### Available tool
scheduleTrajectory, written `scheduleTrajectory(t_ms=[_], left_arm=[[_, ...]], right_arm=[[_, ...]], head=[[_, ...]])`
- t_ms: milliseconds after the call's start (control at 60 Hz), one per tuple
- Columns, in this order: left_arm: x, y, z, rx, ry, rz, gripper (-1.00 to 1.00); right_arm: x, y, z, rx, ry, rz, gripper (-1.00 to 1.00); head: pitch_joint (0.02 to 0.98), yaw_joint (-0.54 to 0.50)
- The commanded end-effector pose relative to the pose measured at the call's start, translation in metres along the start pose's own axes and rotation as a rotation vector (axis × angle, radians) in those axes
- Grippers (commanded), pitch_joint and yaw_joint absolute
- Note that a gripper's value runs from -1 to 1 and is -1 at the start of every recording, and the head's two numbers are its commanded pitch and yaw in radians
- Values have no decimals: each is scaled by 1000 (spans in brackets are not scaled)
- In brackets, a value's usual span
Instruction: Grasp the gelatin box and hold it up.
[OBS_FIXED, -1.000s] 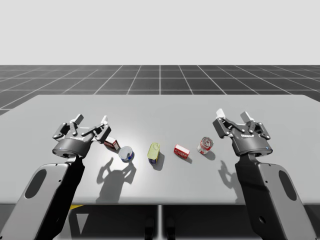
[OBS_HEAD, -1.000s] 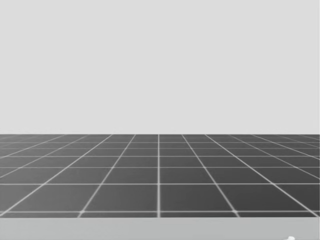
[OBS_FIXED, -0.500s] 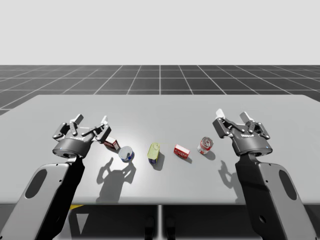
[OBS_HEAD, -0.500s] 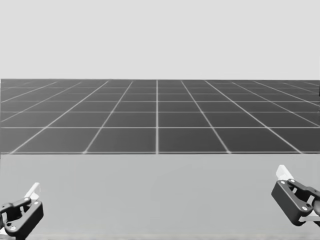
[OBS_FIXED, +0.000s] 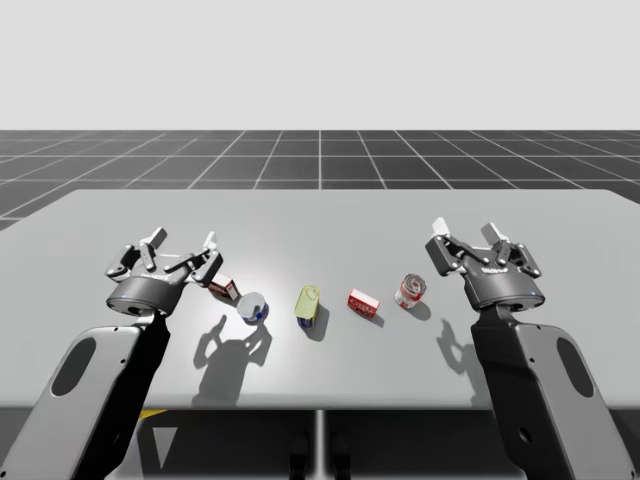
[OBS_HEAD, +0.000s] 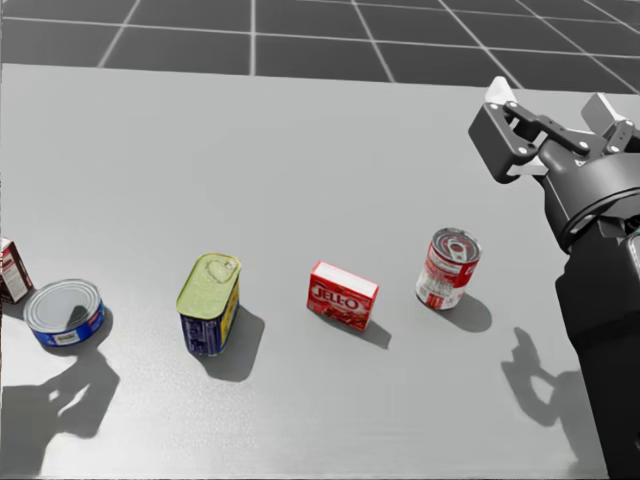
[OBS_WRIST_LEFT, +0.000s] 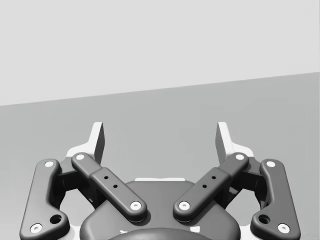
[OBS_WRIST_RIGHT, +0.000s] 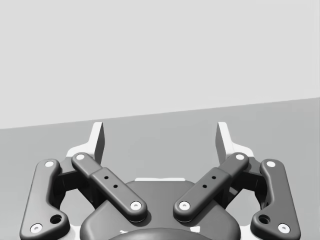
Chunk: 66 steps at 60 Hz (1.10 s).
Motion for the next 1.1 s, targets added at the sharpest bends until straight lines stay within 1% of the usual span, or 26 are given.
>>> scheduleTrajectory(t_ms=[17, 33, 67, 100, 183, 217, 267, 283, 317, 367, 450, 467, 533, 600, 717, 733, 800, 833, 850, 883, 950, 1000, 1067, 1100], left_arm=[[1, -1, 0, -4, -4, 1, -1000], [1, -1, 0, -5, -4, 2, -1000], [1, -1, 0, -7, -5, 4, -1000], [1, -2, 0, -8, -6, 4, -1000], [1, -2, 0, -9, -6, 7, -1000], [2, -3, 0, -9, -7, 10, -1000], [2, -3, 0, -9, -7, 11, -1000], [2, -3, 0, -10, -6, 12, -1000], [2, -3, 0, -11, -5, 13, -1000], [2, -3, 0, -13, -5, 14, -1000], [2, -3, 1, -14, -5, 14, -1000], [2, -3, 1, -15, -5, 16, -1000], [2, -3, 1, -16, -4, 16, -1000], [2, -3, 1, -16, -4, 16, -1000], [2, -3, 0, -16, -4, 17, -1000], [2, -3, 0, -16, -4, 17, -1000], [2, -3, 0, -16, -4, 17, -1000], [2, -3, 0, -17, -5, 17, -1000], [2, -3, 0, -16, -5, 16, -1000], [2, -3, 0, -16, -5, 16, -1000], [1, -4, 0, -16, -5, 15, -1000], [1, -4, 1, -16, -6, 15, -1000], [1, -4, 1, -16, -6, 15, -1000], [1, -4, 1, -18, -7, 13, -1000]], right_arm=[[1, 0, 0, 12, 1, -4, -1000], [1, 1, 0, 18, 3, -9, -1000], [1, 2, 0, 26, 4, -10, -1000], [1, 3, 1, 36, 2, 7, -1000], [0, 7, 4, 59, 16, 10, -1000], [1, 9, 7, 70, 25, -6, -1000], [4, 11, 11, 85, 27, -22, -1000], [8, 13, 15, 102, 27, -34, -1000], [11, 14, 18, 114, 24, -40, -1000], [18, 19, 28, 156, 24, -57, -1000], [24, 25, 41, 206, 31, -46, -1000], [26, 27, 49, 234, 41, -45, -1000], [28, 31, 61, 286, 58, -37, -1000], [28, 33, 76, 333, 75, -25, -1000], [22, 33, 96, 392, 105, -14, -1000], [19, 34, 103, 418, 116, -8, -1000], [12, 35, 112, 462, 124, 7, -1000], [7, 36, 118, 491, 131, 23, -1000], [4, 37, 122, 508, 136, 36, -1000], [0, 37, 125, 525, 144, 48, -1000], [-11, 38, 131, 562, 178, 52, -1000], [-23, 38, 134, 577, 200, 63, -1000], [-32, 39, 135, 585, 223, 65, -1000], [-44, 41, 135, 589, 247, 64, -1000]], head=[[817, -167], [820, -169], [824, -171], [828, -175], [829, -174], [828, -174], [827, -173], [825, -172], [824, -171], [822, -172], [821, -174], [821, -174], [821, -175], [823, -175], [824, -174], [824, -176], [825, -177], [825, -178], [825, -178], [824, -178], [824, -180], [823, -181], [824, -181], [825, -181]])
